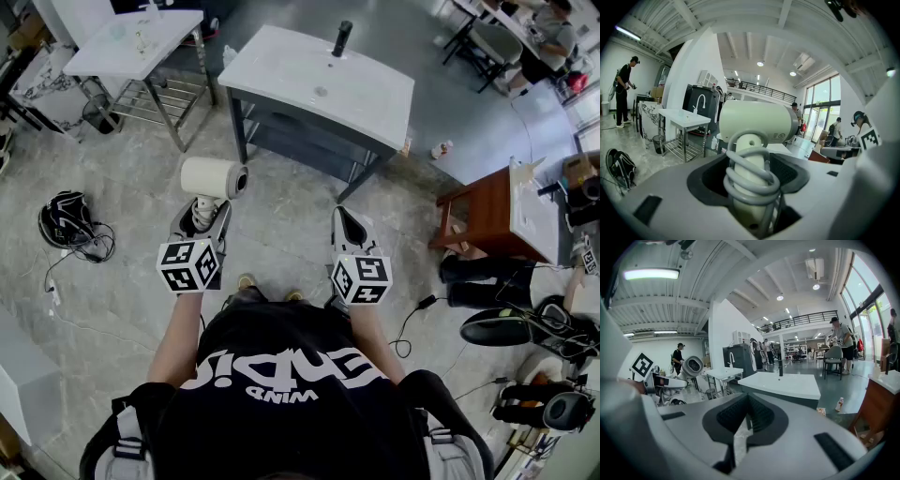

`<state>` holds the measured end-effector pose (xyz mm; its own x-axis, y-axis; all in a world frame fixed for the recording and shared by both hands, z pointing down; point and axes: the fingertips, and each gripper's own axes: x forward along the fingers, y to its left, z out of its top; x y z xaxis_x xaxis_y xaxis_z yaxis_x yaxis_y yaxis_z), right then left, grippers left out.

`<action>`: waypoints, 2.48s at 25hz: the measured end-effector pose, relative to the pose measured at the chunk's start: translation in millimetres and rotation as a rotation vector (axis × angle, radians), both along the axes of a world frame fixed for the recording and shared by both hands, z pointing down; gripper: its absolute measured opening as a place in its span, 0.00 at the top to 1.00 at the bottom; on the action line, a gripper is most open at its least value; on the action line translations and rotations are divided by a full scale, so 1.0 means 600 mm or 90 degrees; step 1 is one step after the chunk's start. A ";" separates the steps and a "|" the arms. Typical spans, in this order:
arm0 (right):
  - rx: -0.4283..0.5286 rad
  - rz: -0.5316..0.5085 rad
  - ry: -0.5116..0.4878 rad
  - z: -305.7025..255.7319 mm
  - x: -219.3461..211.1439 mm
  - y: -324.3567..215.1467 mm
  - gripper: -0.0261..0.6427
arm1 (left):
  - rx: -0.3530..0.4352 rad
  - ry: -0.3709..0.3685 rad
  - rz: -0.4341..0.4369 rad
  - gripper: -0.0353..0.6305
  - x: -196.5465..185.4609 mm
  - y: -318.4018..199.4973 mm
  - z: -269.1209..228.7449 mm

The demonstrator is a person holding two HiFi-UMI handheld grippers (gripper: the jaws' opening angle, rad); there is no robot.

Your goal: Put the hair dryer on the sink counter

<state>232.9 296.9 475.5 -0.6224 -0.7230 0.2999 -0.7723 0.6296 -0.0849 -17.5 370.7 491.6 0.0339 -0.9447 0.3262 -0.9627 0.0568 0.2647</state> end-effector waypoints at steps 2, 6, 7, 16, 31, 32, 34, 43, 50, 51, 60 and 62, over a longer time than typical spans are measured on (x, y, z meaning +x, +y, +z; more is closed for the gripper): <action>0.004 -0.001 -0.001 -0.002 -0.002 -0.004 0.93 | 0.003 0.003 -0.001 0.52 -0.001 -0.001 -0.001; 0.007 0.000 -0.001 -0.003 -0.006 -0.008 0.93 | 0.002 0.006 0.000 0.52 -0.001 -0.003 0.003; 0.008 0.001 -0.001 -0.003 -0.007 -0.009 0.93 | 0.003 0.007 0.001 0.52 -0.001 -0.003 0.003; -0.012 -0.010 -0.026 0.005 -0.027 -0.009 0.93 | -0.004 0.001 0.011 0.52 -0.010 -0.007 0.012; -0.020 0.023 -0.041 0.021 -0.094 0.001 0.93 | -0.023 -0.014 0.052 0.52 -0.071 -0.011 0.041; -0.020 0.026 -0.043 0.022 -0.100 0.002 0.93 | -0.022 -0.015 0.057 0.52 -0.077 -0.012 0.041; -0.019 0.029 -0.045 0.022 -0.114 0.002 0.93 | -0.017 -0.018 0.062 0.52 -0.091 -0.016 0.039; -0.023 0.042 -0.035 0.023 -0.139 -0.017 0.93 | -0.017 -0.016 0.070 0.52 -0.126 -0.035 0.040; -0.031 0.046 -0.042 0.037 -0.153 -0.053 0.93 | -0.029 -0.023 0.075 0.52 -0.141 -0.071 0.052; -0.030 0.048 -0.042 0.036 -0.154 -0.061 0.93 | -0.030 -0.023 0.075 0.52 -0.143 -0.078 0.053; -0.031 0.055 -0.057 0.045 -0.169 -0.159 0.93 | -0.038 -0.024 0.082 0.52 -0.158 -0.173 0.065; -0.033 0.053 -0.055 0.046 -0.176 -0.185 0.93 | -0.040 -0.023 0.085 0.52 -0.163 -0.199 0.064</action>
